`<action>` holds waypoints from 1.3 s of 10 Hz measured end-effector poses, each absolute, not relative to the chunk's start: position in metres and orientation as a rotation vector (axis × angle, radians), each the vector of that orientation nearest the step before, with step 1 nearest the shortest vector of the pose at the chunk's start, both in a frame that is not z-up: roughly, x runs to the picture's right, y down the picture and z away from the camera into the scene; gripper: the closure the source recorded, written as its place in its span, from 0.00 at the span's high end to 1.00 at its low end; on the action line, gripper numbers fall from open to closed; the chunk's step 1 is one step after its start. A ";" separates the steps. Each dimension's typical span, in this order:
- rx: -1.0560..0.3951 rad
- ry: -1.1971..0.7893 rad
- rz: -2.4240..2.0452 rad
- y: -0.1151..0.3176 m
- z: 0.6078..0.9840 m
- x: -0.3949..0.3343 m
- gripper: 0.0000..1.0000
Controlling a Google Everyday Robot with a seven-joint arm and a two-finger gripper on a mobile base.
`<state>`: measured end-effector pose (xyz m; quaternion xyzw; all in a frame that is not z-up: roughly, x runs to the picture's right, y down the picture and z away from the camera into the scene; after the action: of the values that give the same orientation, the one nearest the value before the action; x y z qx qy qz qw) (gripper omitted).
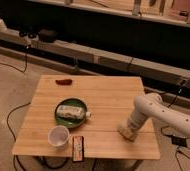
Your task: Wipe the white sponge on the table
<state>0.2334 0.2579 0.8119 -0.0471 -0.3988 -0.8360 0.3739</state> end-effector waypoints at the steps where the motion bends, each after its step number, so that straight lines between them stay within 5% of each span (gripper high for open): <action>1: -0.132 -0.996 -2.106 0.255 0.817 0.251 0.00; 5: -0.204 -0.907 -2.060 0.217 0.846 0.307 0.00; 13: -0.174 -0.956 -2.275 0.124 0.900 0.195 0.00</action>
<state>0.1949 0.1239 0.9003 -0.0663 -0.3652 -0.8689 0.3275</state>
